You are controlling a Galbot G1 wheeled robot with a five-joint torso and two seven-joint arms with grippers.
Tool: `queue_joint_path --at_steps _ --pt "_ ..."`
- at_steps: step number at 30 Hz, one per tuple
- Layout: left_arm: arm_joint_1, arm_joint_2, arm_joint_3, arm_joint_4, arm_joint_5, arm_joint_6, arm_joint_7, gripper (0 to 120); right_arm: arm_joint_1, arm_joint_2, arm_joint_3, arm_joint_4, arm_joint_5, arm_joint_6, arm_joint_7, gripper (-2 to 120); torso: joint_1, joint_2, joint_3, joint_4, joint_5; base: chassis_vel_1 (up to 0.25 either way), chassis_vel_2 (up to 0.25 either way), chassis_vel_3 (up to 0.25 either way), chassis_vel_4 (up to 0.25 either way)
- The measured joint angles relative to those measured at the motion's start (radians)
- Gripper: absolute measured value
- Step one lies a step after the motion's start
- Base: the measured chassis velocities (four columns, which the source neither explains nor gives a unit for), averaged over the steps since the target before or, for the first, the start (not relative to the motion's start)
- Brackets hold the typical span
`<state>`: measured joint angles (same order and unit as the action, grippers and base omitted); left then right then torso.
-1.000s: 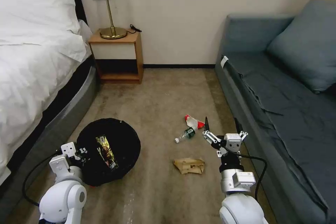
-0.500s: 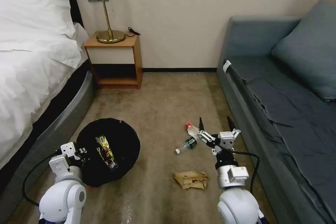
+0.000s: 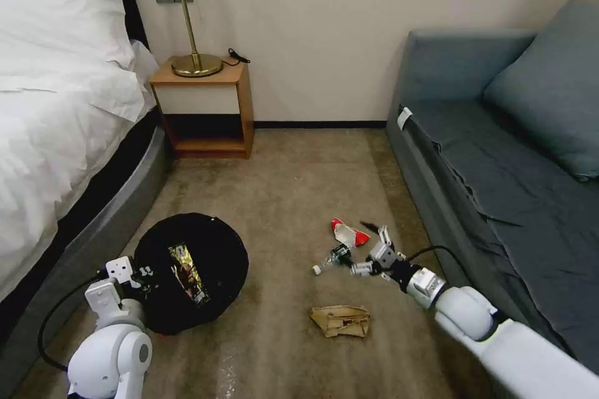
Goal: Pick up the trash bin, then pick up the garbage on the floor and place it into the trash bin.
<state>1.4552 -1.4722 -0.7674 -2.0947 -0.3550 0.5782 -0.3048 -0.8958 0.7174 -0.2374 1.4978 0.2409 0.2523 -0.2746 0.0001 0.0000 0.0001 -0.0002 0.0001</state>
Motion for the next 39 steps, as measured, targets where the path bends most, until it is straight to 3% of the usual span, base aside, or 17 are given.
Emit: queue_joint_path --at_steps 7,13,19,30,35,39 --pt "-0.004 -0.002 -0.001 0.032 0.003 -0.019 0.007 4 0.214 0.034 -0.308 -0.228 0.068 0.052 -0.115 100 0.000 0.000 0.000 0.0003 -0.0003 0.000 0.000 0.000 0.000" --pt "-0.005 -0.008 0.001 0.039 0.006 -0.027 0.008 4 0.276 0.105 -0.404 -0.384 0.039 0.075 -0.122 100 0.000 0.000 0.000 0.0003 0.0000 0.000 0.000 0.000 0.000" --pt "0.001 -0.008 -0.002 0.041 0.007 -0.035 0.008 4 0.299 0.154 -0.439 -0.509 0.005 0.098 -0.132 100 0.000 0.000 0.000 0.0002 0.0000 0.000 0.000 0.000 0.000" --pt "0.003 -0.011 0.003 0.036 0.018 -0.035 0.009 4 0.278 0.183 -0.433 -0.578 -0.046 0.121 -0.132 99 0.000 0.000 0.000 0.0001 0.0000 0.000 0.000 0.000 0.000" --pt "0.004 -0.011 0.003 0.029 0.022 -0.034 0.008 4 0.274 0.200 -0.428 -0.610 -0.064 0.130 -0.133 86 0.000 0.000 0.000 0.0003 -0.0001 0.000 0.000 0.000 0.000" --pt "0.004 -0.012 0.003 0.023 0.023 -0.031 0.006 4 0.265 0.206 -0.425 -0.615 -0.080 0.135 -0.133 67 0.000 0.000 0.000 0.0002 -0.0003 0.000 0.000 0.000 0.000"
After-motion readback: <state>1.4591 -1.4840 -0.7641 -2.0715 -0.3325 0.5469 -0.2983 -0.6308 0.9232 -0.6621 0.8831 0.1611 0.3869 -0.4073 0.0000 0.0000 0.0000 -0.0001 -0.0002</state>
